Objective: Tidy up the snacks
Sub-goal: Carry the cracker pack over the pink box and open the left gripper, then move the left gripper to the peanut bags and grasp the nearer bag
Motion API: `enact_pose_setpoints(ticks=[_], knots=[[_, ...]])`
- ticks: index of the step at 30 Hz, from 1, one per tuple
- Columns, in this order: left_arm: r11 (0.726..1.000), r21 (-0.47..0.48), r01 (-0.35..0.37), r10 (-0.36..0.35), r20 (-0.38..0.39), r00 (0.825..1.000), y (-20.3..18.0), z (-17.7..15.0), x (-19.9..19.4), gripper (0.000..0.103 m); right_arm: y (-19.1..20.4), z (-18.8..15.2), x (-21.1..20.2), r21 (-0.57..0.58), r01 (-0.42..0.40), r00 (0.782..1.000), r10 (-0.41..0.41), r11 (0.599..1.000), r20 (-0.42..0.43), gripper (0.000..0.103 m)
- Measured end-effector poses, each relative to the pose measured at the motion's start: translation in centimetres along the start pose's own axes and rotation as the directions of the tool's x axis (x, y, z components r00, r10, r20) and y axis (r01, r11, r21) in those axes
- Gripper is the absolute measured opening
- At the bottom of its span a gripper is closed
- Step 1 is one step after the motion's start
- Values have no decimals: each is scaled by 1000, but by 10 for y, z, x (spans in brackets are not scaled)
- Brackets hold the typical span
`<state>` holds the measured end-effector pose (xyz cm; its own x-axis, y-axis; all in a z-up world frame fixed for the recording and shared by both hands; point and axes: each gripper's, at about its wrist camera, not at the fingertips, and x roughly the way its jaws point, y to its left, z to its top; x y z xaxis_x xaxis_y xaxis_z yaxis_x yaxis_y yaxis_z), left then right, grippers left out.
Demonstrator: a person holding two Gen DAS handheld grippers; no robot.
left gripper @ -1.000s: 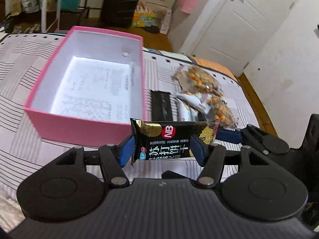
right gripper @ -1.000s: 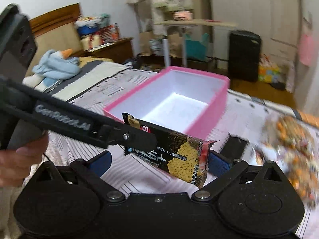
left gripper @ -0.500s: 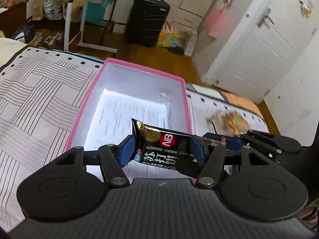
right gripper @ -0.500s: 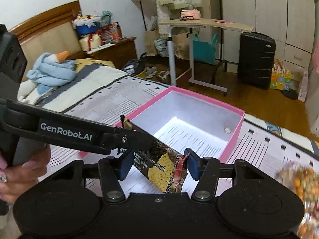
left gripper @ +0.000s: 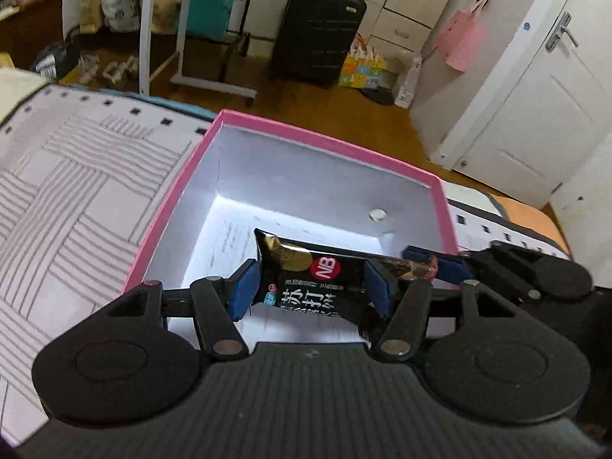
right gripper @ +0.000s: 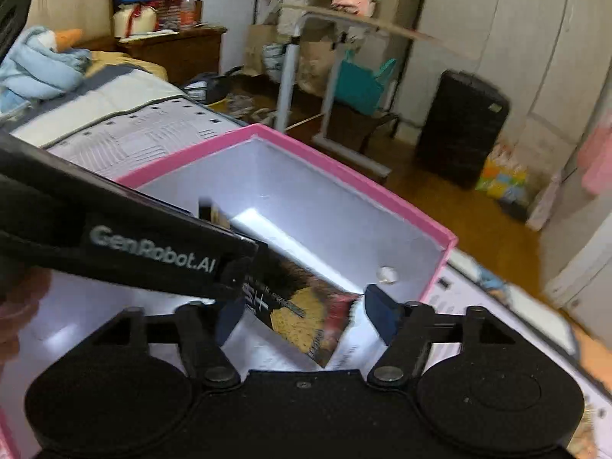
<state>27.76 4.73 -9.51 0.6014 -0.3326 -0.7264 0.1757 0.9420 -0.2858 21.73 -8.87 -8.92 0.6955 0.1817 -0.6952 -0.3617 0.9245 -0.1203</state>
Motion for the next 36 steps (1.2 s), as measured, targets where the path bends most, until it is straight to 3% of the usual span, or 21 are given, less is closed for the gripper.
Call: enact_pose_setpoints(ticks=[4, 9, 18, 22, 27, 30, 33, 36], knots=[[998, 33, -49, 47, 40, 998, -5, -3, 2, 60, -15, -5, -32, 78, -72, 997, 68, 994, 46, 75], [997, 73, -22, 17, 66, 998, -12, -9, -22, 61, -39, -13, -76, 117, -116, 992, 109, 986, 58, 77], [983, 183, 14, -22, 37, 999, -43, -16, -90, 61, -76, -35, -151, 150, -167, 986, 162, 974, 44, 77], [970, 238, 39, -38, -10, 999, -69, -16, -116, 62, -93, -42, -187, 152, -194, 981, 196, 969, 1, 85], [937, 345, 59, -27, -97, 995, -111, -27, -138, 67, -107, -66, -232, 144, -189, 981, 193, 971, -12, 90], [922, 374, 101, -59, -121, 991, -132, -38, -149, 71, -113, -89, -251, 143, -182, 983, 182, 973, 11, 97], [906, 397, 144, -104, -121, 987, -151, -50, -154, 77, -121, -118, -254, 144, -148, 989, 146, 978, 23, 102], [879, 455, 142, -115, -86, 990, -173, -67, -149, 80, -133, -155, -241, 178, -83, 996, 84, 980, 3, 102]])
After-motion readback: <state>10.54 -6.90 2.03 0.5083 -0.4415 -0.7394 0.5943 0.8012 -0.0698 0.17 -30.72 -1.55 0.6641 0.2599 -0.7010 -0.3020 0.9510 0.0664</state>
